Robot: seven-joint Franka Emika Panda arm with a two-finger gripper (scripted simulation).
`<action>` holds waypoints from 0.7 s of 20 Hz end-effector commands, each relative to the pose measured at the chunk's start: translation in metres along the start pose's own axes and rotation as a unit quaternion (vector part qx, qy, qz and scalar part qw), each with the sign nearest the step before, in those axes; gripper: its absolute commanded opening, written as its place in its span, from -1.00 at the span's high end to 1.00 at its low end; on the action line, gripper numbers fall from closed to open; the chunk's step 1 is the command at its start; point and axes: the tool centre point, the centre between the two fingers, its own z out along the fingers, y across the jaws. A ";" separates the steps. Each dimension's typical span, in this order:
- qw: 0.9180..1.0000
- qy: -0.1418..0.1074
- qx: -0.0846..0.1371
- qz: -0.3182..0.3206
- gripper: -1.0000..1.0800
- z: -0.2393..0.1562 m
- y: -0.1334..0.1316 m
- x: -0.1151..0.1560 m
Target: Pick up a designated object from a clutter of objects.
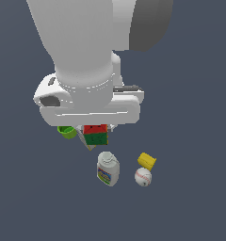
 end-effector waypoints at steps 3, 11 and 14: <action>1.000 0.001 0.000 0.000 1.00 -0.023 0.018 0.010; 1.000 0.001 -0.001 0.000 1.00 -0.044 0.036 0.022; 1.000 0.001 -0.001 0.000 1.00 -0.048 0.039 0.024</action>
